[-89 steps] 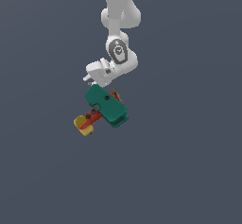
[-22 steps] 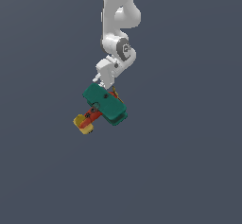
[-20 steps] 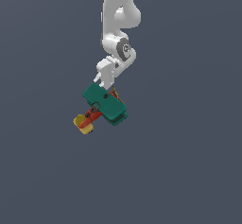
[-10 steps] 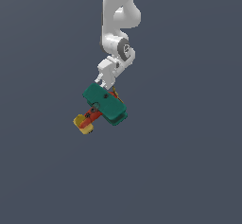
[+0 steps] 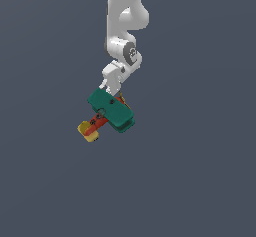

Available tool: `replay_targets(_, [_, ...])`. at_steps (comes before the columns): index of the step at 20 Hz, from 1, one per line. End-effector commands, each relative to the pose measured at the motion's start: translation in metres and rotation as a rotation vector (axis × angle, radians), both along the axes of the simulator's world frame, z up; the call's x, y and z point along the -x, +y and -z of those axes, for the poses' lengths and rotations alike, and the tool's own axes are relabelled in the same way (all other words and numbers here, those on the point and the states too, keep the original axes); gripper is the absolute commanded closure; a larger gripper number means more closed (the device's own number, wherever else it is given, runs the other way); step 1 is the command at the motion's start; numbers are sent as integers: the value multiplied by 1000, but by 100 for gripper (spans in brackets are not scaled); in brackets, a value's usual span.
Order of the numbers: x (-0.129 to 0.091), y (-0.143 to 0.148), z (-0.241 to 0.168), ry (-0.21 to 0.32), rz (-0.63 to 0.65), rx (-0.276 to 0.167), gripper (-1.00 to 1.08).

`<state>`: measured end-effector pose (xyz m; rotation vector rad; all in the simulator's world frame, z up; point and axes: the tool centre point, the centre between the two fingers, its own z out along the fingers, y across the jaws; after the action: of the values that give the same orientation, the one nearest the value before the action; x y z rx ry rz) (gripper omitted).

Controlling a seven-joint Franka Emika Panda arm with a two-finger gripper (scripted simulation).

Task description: Pick up the object and move it to a goal position.

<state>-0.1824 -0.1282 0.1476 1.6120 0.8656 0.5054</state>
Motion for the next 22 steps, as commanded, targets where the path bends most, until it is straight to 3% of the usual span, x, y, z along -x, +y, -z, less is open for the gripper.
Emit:
replay_targets(1, [-6, -6, 2, 0, 0, 0, -20])
replay_targets(9, [-19, -16, 6, 0, -1, 0, -20])
replay_targets(10, [-19, -16, 6, 0, -1, 0, 108])
replay_targets(22, [-18, -15, 6, 1, -1, 0, 108])
